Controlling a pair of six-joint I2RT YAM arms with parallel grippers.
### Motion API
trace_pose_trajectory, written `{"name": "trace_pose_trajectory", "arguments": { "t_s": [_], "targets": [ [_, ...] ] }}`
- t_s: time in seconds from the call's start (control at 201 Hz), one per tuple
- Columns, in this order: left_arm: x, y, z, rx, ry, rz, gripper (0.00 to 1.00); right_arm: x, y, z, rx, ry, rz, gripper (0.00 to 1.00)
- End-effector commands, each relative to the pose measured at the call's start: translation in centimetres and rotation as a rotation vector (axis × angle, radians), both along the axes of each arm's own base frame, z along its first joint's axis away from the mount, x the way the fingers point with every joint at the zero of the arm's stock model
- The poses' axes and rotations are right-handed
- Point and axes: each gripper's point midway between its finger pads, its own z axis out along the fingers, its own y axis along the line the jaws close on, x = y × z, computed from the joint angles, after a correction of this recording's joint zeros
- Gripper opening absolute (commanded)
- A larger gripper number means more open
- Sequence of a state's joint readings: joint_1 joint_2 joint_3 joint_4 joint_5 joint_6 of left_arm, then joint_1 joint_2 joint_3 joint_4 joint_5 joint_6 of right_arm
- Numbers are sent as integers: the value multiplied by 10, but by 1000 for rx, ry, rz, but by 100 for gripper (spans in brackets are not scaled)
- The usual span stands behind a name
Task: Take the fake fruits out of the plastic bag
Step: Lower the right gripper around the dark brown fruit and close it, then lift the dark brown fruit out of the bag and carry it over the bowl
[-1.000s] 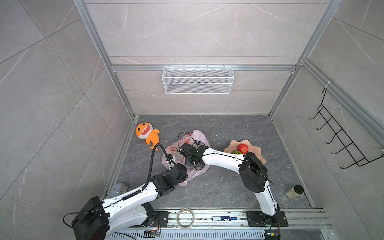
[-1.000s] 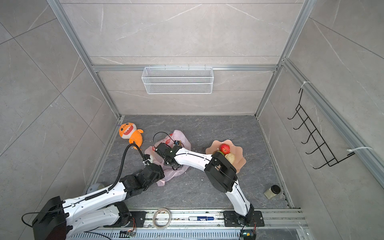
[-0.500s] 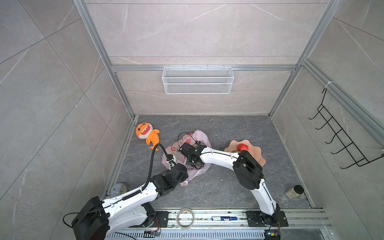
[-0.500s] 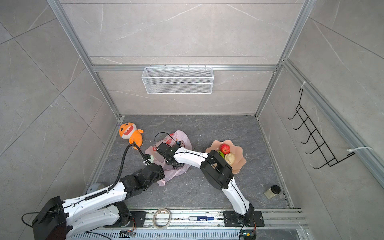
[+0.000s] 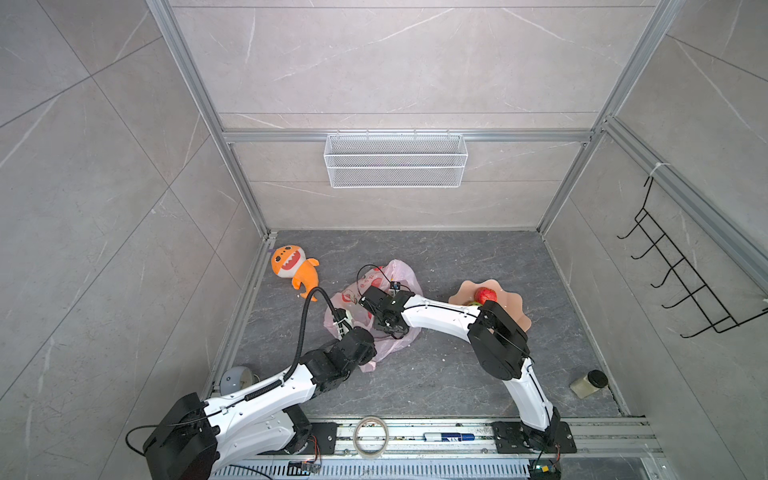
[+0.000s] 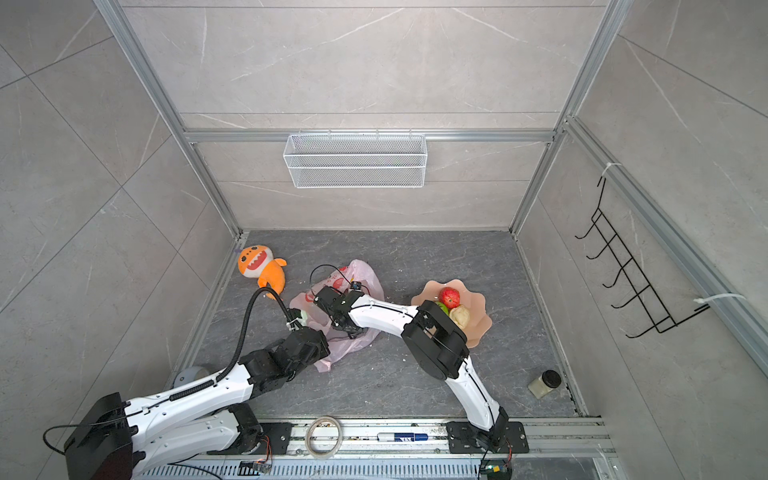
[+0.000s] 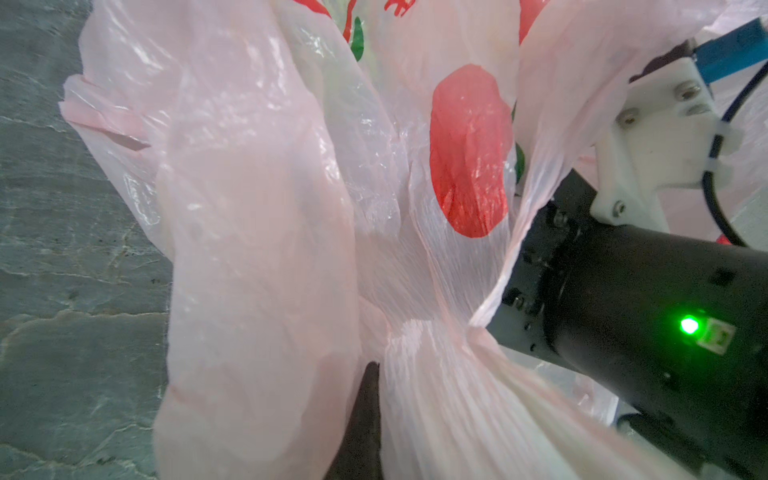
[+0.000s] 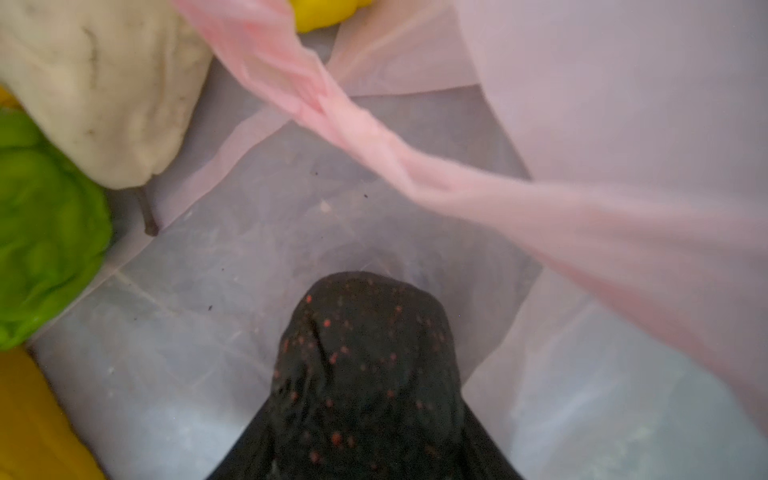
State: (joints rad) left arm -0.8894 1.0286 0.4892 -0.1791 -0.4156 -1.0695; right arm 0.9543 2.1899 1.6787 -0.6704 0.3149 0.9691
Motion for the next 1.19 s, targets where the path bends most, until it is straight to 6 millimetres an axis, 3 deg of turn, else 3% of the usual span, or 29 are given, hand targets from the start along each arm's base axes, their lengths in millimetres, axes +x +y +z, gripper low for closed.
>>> {"name": "trace_pose_trajectory", "arguments": {
  "t_s": [0.0,0.329,0.523,0.781,1.19],
  "targets": [
    [2,5,4,0,-22,20,0,6,8,34,58,-57,49,33],
    [5,5,14,-2,-45,25,0,-2,13,71,128,-79,127,28],
    [11,1,34,6,-80,11,0,-14,12,91,160,-76,186,28],
    [21,-1,64,44,-151,-1,0,-35,2,103,165,-47,268,27],
    [30,-8,72,81,-161,-14,0,-61,-7,137,214,-38,392,27]
  ]
}}
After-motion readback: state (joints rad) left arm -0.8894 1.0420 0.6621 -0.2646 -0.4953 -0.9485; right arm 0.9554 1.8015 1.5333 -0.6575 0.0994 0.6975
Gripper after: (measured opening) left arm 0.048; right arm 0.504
